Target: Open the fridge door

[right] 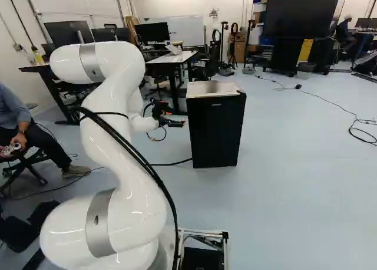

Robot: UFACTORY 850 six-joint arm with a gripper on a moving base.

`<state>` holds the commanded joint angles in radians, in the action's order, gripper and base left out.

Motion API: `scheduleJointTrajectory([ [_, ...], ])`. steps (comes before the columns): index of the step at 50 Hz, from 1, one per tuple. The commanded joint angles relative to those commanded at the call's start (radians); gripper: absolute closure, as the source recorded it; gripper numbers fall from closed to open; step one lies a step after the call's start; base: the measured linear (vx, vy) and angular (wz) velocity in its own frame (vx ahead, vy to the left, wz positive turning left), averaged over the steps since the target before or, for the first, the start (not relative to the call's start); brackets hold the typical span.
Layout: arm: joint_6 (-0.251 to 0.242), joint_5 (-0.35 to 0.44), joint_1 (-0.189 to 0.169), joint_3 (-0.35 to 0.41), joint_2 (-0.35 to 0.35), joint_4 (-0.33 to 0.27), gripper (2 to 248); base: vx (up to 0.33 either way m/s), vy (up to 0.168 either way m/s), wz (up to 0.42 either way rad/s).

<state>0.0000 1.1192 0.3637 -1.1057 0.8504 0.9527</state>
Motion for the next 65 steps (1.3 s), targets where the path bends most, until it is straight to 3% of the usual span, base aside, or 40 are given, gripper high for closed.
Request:
scheduleJointTrajectory([
  [26,0.000,0.011,-0.006,-0.105,0.062,0.027,3,0.000,0.000,0.000],
  [65,0.000,0.011,-0.061,-0.204,0.121,0.027,3,0.000,0.000,0.000],
])
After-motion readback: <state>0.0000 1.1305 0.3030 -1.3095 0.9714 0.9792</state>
